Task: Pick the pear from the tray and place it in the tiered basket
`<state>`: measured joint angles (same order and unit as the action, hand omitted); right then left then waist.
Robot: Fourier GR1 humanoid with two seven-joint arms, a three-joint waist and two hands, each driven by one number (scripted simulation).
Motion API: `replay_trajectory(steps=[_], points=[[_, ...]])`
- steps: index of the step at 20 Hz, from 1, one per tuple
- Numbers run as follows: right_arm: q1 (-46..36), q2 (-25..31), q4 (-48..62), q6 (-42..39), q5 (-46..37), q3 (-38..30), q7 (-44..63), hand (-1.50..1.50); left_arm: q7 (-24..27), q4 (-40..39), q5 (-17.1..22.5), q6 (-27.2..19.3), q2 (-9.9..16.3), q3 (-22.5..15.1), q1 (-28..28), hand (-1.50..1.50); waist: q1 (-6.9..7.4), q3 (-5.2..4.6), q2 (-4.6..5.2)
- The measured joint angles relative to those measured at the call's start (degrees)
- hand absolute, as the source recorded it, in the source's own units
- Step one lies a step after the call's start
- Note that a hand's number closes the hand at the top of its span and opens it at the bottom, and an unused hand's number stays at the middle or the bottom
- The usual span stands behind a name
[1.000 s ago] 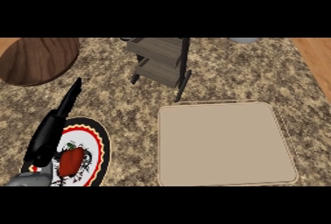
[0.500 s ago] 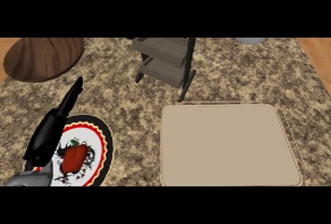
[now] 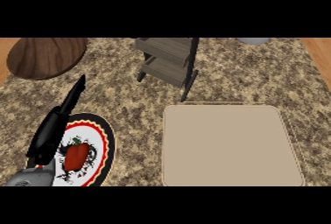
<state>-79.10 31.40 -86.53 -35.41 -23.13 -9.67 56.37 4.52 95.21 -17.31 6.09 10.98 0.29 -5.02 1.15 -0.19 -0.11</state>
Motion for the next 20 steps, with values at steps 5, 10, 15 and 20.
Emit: replay_trajectory(steps=[5,10,15,20], points=[[-9.96,-2.76,13.25,2.80,-4.03,1.46,-0.14,1.50,-0.58,0.73,-0.45,0.02,-0.53,-0.76,-0.29,0.00,0.64,-0.01,0.26],[-16.55,-7.93,25.40,8.16,-8.02,2.08,-0.82,1.50,-0.95,0.77,-0.99,-0.15,-1.21,-1.56,-0.70,0.00,1.23,-0.02,0.56],[-20.52,-11.71,36.77,13.86,-10.58,1.79,-3.64,1.50,-0.30,0.61,-0.49,0.45,-0.72,-0.94,-0.56,0.00,1.36,0.00,0.72],[-22.64,-15.59,46.90,21.30,-13.06,1.56,-6.18,1.50,-0.29,-0.16,-0.48,0.53,-0.82,-0.78,-1.81,0.00,1.76,-0.01,1.06]])
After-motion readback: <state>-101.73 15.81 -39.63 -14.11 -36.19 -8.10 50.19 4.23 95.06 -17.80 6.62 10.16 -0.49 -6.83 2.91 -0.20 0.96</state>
